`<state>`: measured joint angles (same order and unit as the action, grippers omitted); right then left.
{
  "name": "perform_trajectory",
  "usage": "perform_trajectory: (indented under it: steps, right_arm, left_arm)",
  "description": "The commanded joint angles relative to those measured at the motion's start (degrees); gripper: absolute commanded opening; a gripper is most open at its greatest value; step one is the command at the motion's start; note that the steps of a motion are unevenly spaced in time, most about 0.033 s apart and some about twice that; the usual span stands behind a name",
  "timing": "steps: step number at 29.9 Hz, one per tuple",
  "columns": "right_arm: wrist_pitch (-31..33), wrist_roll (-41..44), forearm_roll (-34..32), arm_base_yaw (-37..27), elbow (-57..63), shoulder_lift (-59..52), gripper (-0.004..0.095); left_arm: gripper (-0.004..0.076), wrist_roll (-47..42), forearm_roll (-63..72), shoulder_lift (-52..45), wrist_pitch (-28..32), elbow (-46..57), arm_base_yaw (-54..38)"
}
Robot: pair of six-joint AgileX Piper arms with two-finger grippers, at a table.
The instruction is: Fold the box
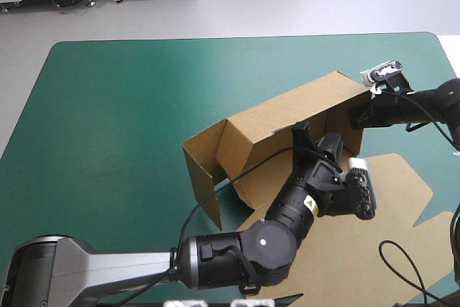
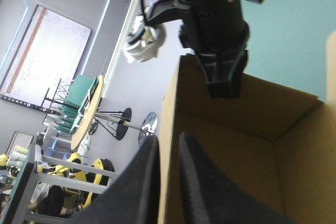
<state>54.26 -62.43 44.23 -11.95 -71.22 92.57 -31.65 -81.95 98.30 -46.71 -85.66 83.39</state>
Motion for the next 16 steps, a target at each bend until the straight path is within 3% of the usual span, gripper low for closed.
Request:
perform_trajectory:
  steps: [1,8,16]
  right_arm:
    - [5.1,1.9,0.2,0.4,-0.2,-0.4,-0.0005]
    - [5.5,2.5,-0.1,0.4,-0.2,-0.4,-0.0005]
    - [3.7,4.6,-0.1,0.6,-0.4,-0.4,-0.0001]
  left_arm:
    - [-0.0002,-3.3,-4.1,-4.9,0.4,-4.0,-3.2]
    - [-0.0002,-4.4,3.1,-9.5,7.9,-9.9,-13.6]
    - [-0.0002,-2.6,20.9,-16.1,10.2,-11.4,-35.2]
